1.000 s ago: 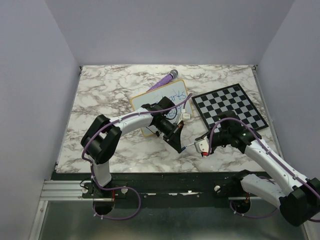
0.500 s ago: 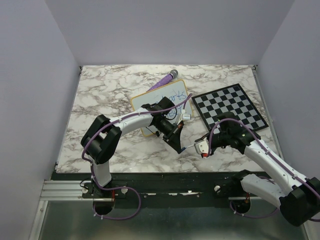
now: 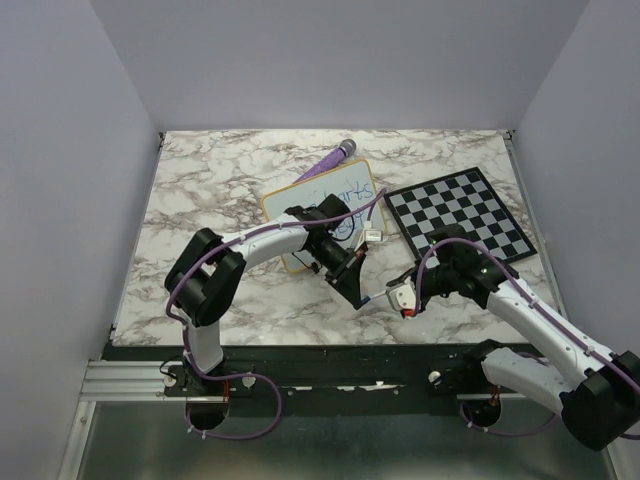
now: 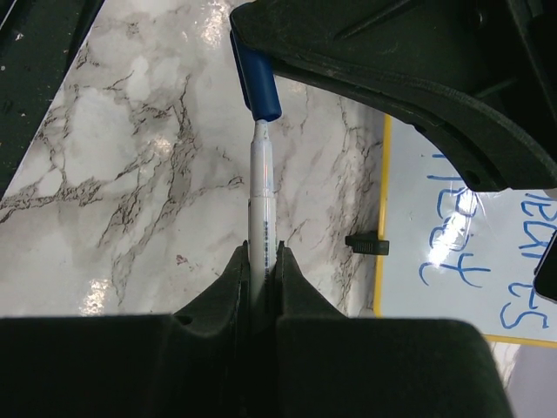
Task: Write a sentence on the whiteboard
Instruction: Insert the pen cap into the whiteboard marker.
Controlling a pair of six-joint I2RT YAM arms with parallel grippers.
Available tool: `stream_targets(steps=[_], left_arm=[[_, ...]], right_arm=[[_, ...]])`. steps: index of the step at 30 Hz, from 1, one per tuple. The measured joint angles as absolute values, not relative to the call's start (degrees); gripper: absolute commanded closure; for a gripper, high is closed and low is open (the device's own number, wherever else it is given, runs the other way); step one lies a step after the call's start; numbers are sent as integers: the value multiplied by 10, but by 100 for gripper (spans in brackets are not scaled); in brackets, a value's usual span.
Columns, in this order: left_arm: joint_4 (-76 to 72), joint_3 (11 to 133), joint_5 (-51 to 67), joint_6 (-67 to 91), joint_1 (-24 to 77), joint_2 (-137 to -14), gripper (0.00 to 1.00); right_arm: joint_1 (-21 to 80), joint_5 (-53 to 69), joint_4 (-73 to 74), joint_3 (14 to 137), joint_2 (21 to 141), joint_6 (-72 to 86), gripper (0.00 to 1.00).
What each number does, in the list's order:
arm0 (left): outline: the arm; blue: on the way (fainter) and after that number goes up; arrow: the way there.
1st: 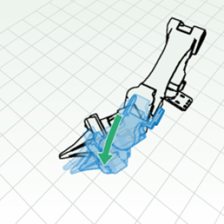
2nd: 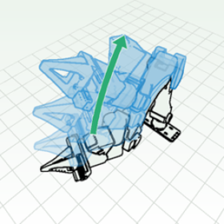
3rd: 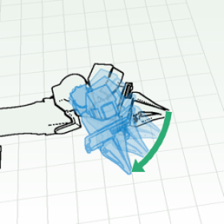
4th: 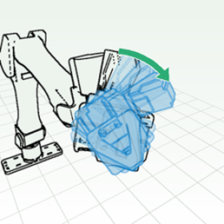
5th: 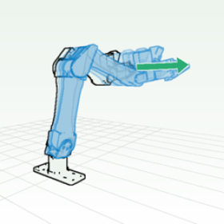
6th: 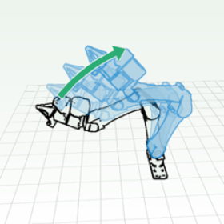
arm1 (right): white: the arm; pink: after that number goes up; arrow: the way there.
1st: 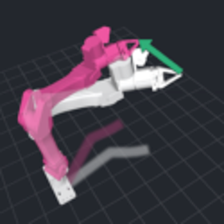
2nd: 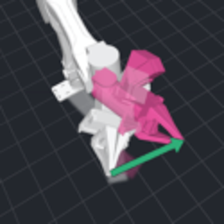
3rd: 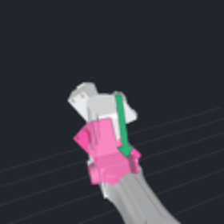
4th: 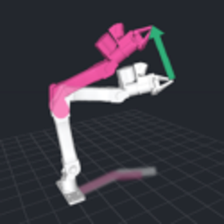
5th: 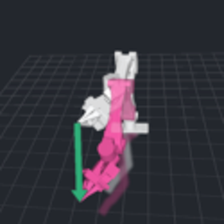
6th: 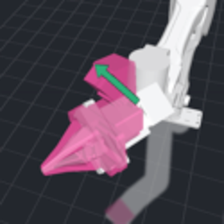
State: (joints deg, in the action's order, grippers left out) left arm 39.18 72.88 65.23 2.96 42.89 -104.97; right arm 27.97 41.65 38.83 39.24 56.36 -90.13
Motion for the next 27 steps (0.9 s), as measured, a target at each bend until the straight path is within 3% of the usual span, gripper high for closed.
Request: stream_targets(steps=[27], left_arm=[[526, 819, 664, -86, 448, -1098, 100]], right_arm=[[318, 434, 383, 392, 566, -898, 99]])
